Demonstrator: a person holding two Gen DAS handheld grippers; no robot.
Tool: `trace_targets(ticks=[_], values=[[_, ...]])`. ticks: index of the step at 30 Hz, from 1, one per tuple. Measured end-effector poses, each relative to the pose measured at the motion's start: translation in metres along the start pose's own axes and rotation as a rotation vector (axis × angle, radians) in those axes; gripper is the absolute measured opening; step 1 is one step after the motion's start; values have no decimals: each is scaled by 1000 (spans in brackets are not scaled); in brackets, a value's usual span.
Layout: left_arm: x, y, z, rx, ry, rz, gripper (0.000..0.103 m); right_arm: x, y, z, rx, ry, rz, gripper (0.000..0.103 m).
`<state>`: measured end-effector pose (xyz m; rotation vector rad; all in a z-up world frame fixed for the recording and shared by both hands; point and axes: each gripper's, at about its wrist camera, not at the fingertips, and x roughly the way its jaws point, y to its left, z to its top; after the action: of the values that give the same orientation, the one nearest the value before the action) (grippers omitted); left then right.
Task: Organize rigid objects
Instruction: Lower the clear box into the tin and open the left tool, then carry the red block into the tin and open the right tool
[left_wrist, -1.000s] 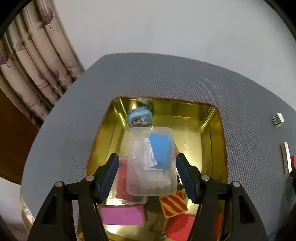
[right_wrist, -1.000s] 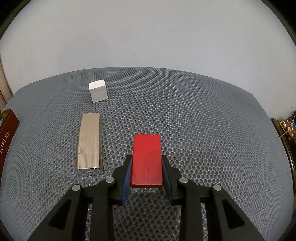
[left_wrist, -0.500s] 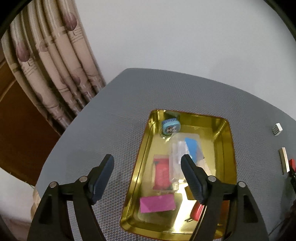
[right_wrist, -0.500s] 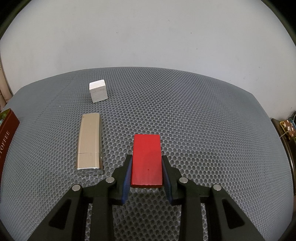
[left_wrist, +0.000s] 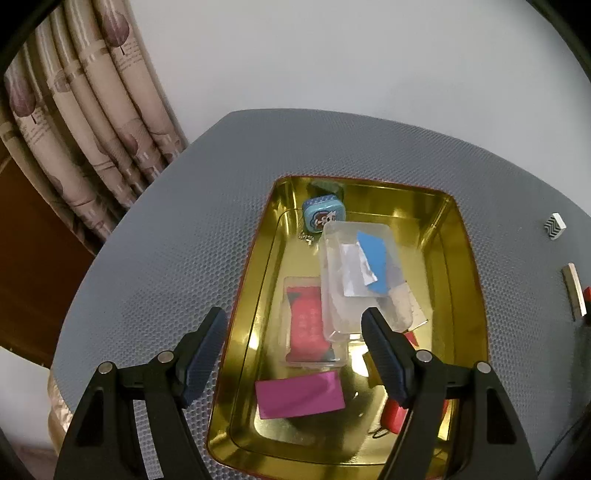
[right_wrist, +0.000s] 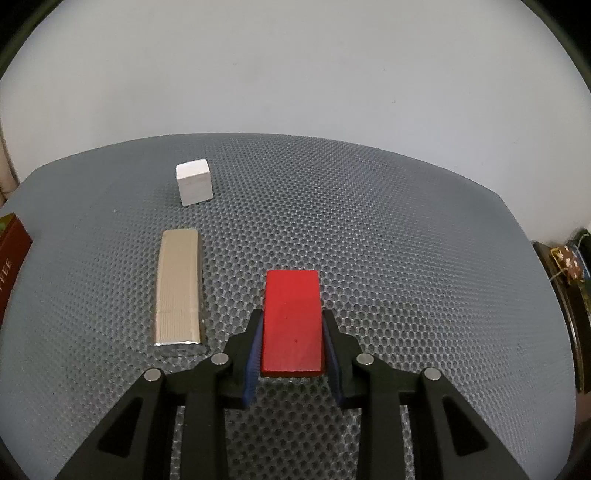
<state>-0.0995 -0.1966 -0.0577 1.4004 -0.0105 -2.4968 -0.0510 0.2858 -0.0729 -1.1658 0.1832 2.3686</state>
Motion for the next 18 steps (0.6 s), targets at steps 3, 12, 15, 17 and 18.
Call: trace_targets(ticks=[3, 12, 15, 17, 18], values=[[1, 3, 0, -14, 9, -14, 73, -13, 9, 8, -9, -34, -11, 30], [1, 13, 1, -47, 13, -11, 74, -61, 75, 29, -91, -100, 115, 30], [3, 17, 1, -59, 18, -11, 74, -73, 103, 27, -131, -109, 169, 30], [4, 19, 2, -69, 21, -9, 74, -78, 118, 25, -164, -112, 203, 30], [5, 20, 2, -72, 24, -8, 74, -83, 131, 24, -187, -113, 225, 30]])
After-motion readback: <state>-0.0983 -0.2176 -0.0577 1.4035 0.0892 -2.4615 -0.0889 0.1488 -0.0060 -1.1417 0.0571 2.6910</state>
